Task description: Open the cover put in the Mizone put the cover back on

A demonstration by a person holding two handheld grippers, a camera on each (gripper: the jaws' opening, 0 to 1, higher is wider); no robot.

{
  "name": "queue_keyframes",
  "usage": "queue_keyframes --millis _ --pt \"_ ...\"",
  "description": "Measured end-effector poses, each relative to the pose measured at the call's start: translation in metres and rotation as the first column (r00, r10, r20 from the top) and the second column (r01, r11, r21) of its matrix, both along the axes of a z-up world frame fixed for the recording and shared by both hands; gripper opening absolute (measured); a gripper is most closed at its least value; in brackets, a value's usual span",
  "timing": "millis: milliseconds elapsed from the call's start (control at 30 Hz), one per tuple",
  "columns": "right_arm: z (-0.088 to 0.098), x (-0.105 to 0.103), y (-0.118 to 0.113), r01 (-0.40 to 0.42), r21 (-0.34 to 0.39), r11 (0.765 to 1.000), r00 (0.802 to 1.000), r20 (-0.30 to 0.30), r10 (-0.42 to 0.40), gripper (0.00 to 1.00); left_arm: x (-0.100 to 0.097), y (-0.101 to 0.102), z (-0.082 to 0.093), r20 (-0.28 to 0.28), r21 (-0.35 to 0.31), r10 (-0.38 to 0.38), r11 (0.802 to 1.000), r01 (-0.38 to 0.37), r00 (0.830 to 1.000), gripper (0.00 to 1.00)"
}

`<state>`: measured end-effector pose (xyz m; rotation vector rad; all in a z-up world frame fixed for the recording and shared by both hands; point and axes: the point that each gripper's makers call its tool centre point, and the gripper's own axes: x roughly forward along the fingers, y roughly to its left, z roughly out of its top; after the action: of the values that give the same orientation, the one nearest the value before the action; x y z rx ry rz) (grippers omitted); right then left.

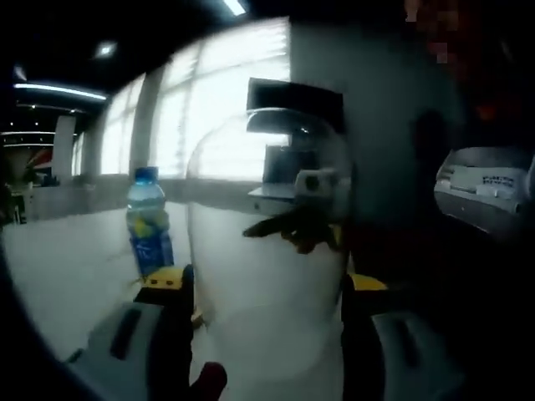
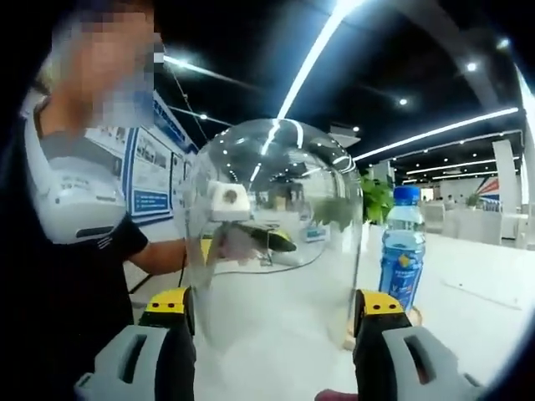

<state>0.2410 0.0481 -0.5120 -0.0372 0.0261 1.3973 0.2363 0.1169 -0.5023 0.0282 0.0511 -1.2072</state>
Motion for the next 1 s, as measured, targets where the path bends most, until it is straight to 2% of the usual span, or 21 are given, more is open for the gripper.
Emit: queue_keyframes --millis 133,233,433,533,667,900,1000 --pt "0.0 0.004 0.007 -0.019 -0.019 1.0 1.0 0.002 0.019 0.77 0.004 -0.003 0.0 -0.009 -0.001 -0.009 1.0 0.009 1.0 0.65" --pt "-0.001 0.005 0.014 -0.036 -0.026 0.999 0.999 -0.007 0.036 0.8 0.006 -0.007 -0.002 0.005 0.012 -0.015 1.0 0.015 1.0 0.67" --pt "-0.002 0.004 0.018 -0.051 -0.028 0.998 0.999 -0.011 0.05 0.83 0.011 -0.009 -0.006 -0.005 0.022 -0.036 0.999 0.036 0.999 0.69" --pt "-0.002 0.004 0.019 -0.056 -0.037 0.998 0.998 -0.019 0.055 0.83 0.011 -0.009 -0.006 0.033 0.001 -0.051 0.999 0.051 0.998 0.7" --pt "-0.003 0.004 0.02 -0.057 -0.049 0.997 0.998 -0.019 0.056 0.84 0.011 -0.009 -0.004 0.027 -0.019 -0.058 0.998 0.058 0.998 0.7" --pt "-0.003 0.005 0.028 -0.075 -0.044 0.996 0.997 0.0 0.075 0.88 0.012 -0.011 -0.005 0.023 -0.008 -0.065 0.998 0.065 0.998 0.71" --pt "-0.003 0.005 0.03 -0.086 -0.044 0.995 0.996 0.0 0.086 0.89 0.011 -0.012 -0.004 0.02 -0.037 -0.081 0.996 0.081 0.997 0.73"
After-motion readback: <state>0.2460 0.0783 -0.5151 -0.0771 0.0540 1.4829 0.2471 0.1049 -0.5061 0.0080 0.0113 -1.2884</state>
